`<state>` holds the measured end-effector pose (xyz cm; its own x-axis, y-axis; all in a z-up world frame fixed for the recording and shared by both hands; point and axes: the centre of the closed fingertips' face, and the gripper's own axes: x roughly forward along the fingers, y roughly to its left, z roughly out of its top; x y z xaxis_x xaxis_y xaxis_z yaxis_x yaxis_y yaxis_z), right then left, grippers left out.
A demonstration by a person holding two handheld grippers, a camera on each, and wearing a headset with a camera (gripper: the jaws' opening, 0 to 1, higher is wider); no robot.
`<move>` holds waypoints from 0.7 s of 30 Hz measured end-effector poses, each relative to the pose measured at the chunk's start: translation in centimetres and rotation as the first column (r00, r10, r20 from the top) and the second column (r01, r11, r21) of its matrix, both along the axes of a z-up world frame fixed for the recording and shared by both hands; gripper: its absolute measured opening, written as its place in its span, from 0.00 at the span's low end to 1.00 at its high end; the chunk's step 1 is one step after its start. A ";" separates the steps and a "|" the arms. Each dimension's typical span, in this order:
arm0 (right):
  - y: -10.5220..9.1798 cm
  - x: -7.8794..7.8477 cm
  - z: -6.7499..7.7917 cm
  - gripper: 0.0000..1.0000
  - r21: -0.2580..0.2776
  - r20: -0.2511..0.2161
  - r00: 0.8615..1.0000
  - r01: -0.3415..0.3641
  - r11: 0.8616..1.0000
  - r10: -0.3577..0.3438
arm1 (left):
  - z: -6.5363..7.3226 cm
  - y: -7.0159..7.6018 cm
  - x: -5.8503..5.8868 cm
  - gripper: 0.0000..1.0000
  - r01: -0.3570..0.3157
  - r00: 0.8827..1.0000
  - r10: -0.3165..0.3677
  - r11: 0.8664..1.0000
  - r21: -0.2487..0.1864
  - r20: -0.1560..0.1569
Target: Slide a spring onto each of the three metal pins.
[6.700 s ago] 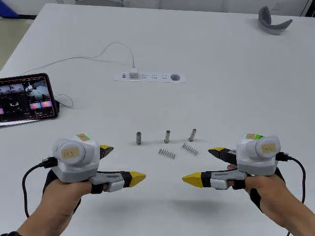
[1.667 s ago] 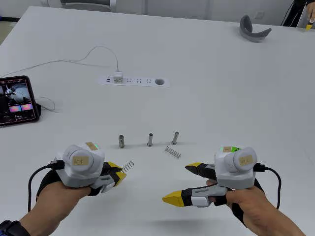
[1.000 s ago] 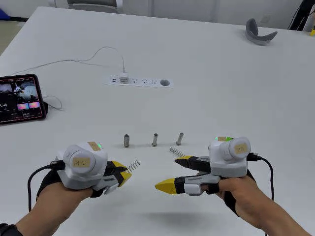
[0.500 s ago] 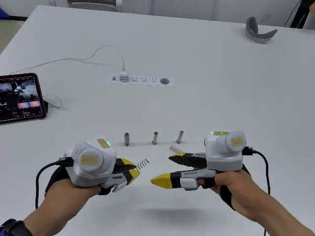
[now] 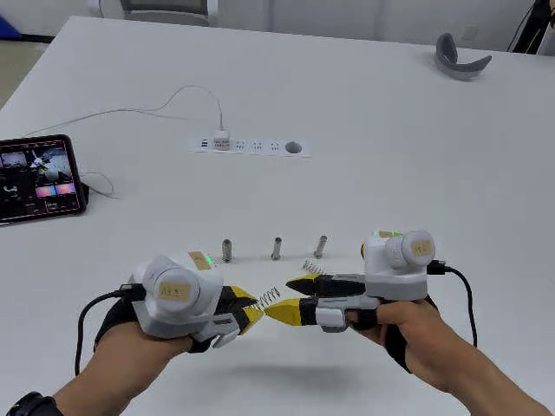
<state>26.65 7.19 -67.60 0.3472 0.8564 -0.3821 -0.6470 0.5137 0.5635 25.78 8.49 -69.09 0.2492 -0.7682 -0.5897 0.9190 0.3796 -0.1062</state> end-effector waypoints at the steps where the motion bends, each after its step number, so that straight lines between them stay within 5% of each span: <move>1: 0.1 0.0 0.0 0.44 0.006 -0.005 1.000 0.000 1.000 0.000 | 0.0 -0.1 -0.1 0.10 0.005 1.000 -0.005 1.000 0.000 0.001; 21: 0.2 -0.4 0.5 0.20 0.075 -0.045 0.999 -0.008 0.997 0.011 | 0.7 -0.8 -0.9 0.10 0.061 0.998 -0.061 0.998 -0.004 0.021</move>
